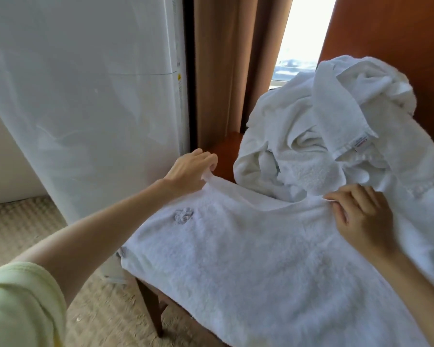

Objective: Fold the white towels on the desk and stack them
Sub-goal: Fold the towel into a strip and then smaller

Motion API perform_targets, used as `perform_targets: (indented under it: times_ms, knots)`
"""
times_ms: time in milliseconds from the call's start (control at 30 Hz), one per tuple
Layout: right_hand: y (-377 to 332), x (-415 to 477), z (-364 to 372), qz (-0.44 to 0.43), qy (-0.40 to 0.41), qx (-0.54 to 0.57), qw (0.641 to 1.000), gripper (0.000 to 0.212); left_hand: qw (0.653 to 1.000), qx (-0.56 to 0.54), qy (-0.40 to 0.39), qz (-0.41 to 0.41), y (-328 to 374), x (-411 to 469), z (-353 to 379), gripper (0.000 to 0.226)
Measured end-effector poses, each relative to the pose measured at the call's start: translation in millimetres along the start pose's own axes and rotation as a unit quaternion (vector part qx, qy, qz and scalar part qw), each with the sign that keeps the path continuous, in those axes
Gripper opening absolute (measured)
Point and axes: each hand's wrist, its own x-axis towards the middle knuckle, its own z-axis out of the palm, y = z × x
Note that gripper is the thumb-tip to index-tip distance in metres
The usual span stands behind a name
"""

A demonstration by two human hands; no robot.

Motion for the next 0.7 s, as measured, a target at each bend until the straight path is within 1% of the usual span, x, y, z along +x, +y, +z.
perform_targets:
  times_ms: [67, 100, 133, 167, 200, 267, 367, 433, 533, 600, 700]
  knots:
    - [-7, 7, -7, -0.032, 0.005, -0.001, 0.999, 0.023, 0.998, -0.001, -0.062, 0.001, -9, -14, -15, 0.042]
    - [-13, 9, -11, -0.047, 0.004, 0.004, 0.999, 0.024, 0.995, 0.012, -0.099, 0.013, -12, -23, -20, 0.041]
    - [-19, 11, -15, -0.062, 0.001, 0.011, 0.998, 0.025, 0.991, 0.028, -0.125, 0.024, -15, -33, -24, 0.035]
    - [-25, 11, -18, -0.076, -0.003, 0.017, 0.997, 0.026, 0.990, 0.036, -0.136, 0.029, -16, -43, -27, 0.027]
    - [-31, 11, -22, -0.088, -0.009, 0.021, 0.996, 0.027, 0.990, 0.035, -0.135, 0.026, -17, -53, -29, 0.022]
    - [-39, 9, -28, -0.102, -0.020, 0.031, 0.994, 0.029, 0.991, 0.044, -0.125, -0.004, -15, -74, -29, 0.018]
    - [-49, 2, -38, -0.109, -0.028, 0.061, 0.992, 0.031, 0.987, 0.079, -0.122, -0.069, -9, -100, -26, 0.015]
    - [-61, -6, -43, -0.122, -0.045, 0.096, 0.987, 0.033, 0.982, 0.087, -0.119, -0.114, -8, -112, -22, 0.017]
    - [-79, -22, -45, -0.174, -0.125, 0.157, 0.964, 0.036, 0.975, 0.096, -0.124, -0.155, -5, -118, -14, 0.035]
    - [-84, -27, -46, -0.179, -0.179, 0.185, 0.949, 0.038, 0.973, 0.110, -0.130, -0.157, -3, -117, -9, 0.045]
    - [-86, -25, -51, -0.153, -0.220, 0.206, 0.941, 0.036, 0.974, 0.119, -0.101, -0.163, 1, -119, -6, 0.038]
